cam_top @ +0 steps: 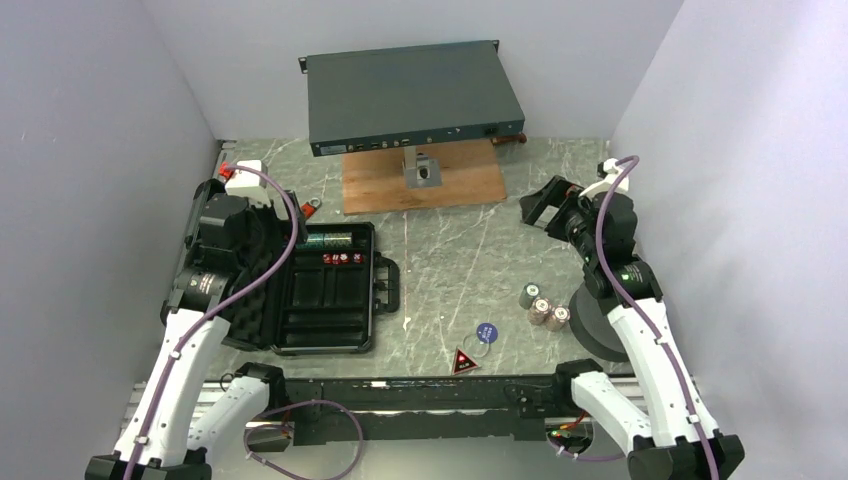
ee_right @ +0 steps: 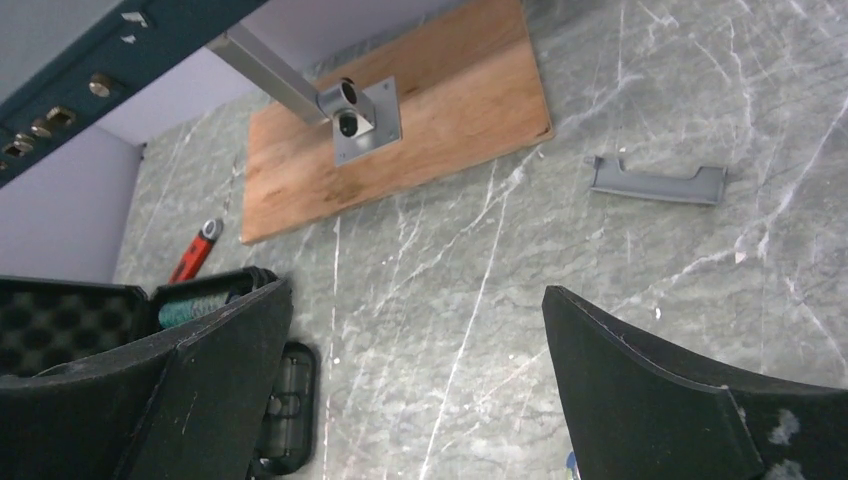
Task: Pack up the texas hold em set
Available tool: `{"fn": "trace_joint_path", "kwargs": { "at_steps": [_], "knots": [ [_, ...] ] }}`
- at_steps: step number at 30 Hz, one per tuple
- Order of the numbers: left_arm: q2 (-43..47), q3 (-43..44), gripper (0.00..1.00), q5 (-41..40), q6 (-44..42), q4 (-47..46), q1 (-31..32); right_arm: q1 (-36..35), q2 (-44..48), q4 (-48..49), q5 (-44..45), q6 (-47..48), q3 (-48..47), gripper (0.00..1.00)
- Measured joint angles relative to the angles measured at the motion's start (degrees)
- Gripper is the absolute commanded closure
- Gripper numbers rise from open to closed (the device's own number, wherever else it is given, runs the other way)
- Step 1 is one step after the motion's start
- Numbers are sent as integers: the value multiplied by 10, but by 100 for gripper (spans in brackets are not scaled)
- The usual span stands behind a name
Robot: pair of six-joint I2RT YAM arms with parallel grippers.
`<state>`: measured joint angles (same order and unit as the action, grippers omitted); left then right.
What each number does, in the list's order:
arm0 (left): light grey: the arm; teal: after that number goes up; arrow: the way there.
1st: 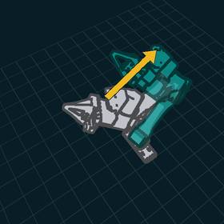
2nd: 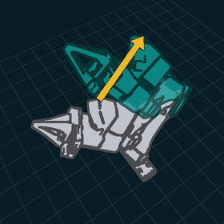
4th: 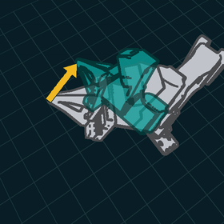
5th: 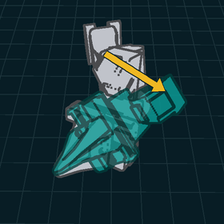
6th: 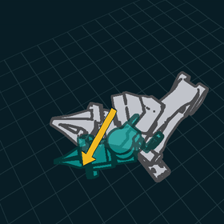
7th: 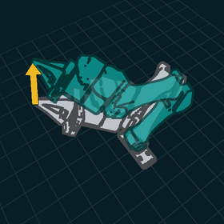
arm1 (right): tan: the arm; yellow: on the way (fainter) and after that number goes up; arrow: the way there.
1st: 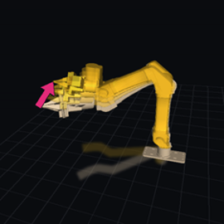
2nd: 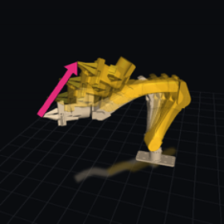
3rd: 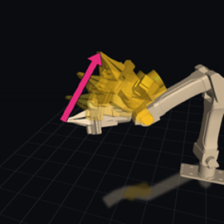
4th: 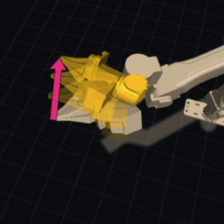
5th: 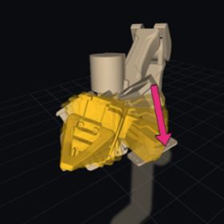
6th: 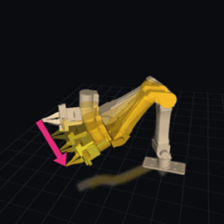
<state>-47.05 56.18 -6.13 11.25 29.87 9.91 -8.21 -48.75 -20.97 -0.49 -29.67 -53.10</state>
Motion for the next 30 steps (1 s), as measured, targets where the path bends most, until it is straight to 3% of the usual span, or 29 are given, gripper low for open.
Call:
{"fn": "trace_joint_path", "kwargs": {
  "at_steps": [21, 30],
  "knots": [
    [-3, 0, 2, -4, -1, 1, 1, -167, -74, -128, 110, 34, -32, 0],
    [-30, 1, 5, -9, -12, 13, 21, -190, -76, -147, 125, 28, -10, 0]
  ]
}}
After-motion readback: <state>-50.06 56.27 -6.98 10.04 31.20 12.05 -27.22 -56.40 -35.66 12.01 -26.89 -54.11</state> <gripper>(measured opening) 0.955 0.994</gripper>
